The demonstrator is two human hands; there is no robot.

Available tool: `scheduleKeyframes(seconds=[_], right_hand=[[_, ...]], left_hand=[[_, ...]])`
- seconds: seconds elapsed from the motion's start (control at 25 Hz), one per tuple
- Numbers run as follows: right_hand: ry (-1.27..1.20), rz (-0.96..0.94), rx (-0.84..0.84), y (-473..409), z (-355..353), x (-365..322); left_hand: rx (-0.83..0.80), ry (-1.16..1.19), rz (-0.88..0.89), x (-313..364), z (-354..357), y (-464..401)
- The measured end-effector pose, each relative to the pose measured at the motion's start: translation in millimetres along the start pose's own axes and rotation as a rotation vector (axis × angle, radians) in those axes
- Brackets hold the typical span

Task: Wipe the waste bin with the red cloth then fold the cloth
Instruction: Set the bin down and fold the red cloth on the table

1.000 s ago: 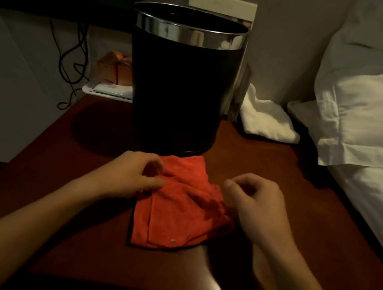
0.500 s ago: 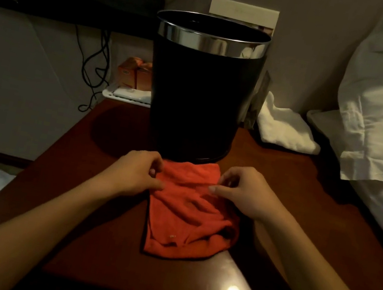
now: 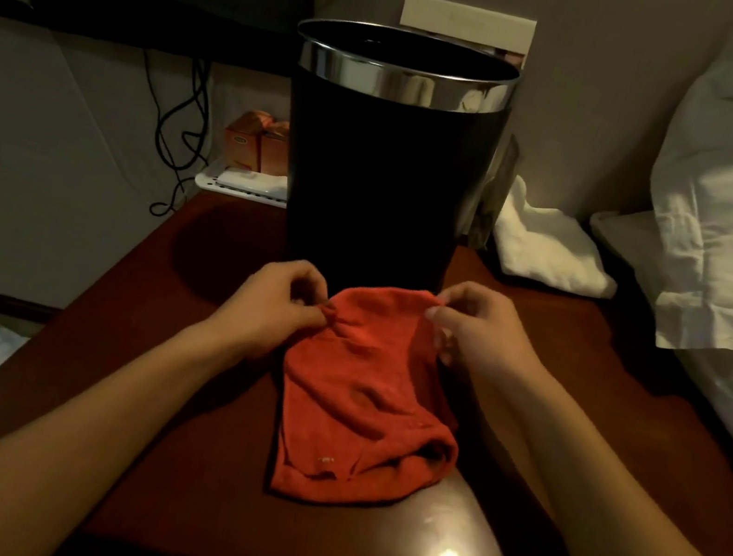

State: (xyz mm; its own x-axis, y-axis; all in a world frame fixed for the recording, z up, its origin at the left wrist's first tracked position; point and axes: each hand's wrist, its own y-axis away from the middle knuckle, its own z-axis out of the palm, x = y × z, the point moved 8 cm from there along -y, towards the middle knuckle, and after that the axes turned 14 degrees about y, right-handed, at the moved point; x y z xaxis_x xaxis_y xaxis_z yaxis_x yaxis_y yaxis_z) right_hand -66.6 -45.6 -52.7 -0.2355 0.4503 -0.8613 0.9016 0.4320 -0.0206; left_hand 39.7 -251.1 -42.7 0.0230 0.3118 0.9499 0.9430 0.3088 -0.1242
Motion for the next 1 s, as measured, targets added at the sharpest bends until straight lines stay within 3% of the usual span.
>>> scheduleKeyframes(seconds=[0.12,0.2,0.24,0.28,0.36,0.44,0.64,0.72,0.84,1.0], right_hand=[[-0.133,-0.149,-0.171,43.9,-16.7,-18.7],[0.068,-0.193,-0.451,79.5,-11.2,-18.9],[0.179,-0.174,-0.533,90.1,-8.1,-12.8],[0.241,-0.157,-0.523,92.0,-6.2,-7.4],[0.304,-0.164,-0.272,80.4,-10.8,-8.1],[0.458,-0.196,-0.044,68.2,-11.9,-10.5],[0.657,-0.164,-0.298,66.9,9.0,6.8],[0.482,-0.197,-0.309,71.0,6.0,1.6],[0.156,-0.087,-0.263,71.4,2.4,9.0],[0.129,0.097,-0.273,75.9,6.3,31.7]], left_hand=[[-0.311,0.090,0.122,34.8,4.6,38.3],[-0.615,0.024,0.022,34.4,15.2,72.5],[-0.676,0.023,-0.048,29.8,16.6,83.9],[-0.626,0.054,-0.088,24.5,14.0,84.7],[-0.329,0.038,-0.063,13.6,1.0,69.0],[-0.177,-0.182,0.001,1.8,-0.4,58.3],[-0.329,-0.425,-0.038,-15.1,16.9,60.5],[-0.347,-0.229,-0.048,-8.9,19.5,63.7],[-0.276,0.120,-0.191,-5.8,21.2,65.8],[-0.297,0.207,-0.269,-7.8,30.2,67.5]])
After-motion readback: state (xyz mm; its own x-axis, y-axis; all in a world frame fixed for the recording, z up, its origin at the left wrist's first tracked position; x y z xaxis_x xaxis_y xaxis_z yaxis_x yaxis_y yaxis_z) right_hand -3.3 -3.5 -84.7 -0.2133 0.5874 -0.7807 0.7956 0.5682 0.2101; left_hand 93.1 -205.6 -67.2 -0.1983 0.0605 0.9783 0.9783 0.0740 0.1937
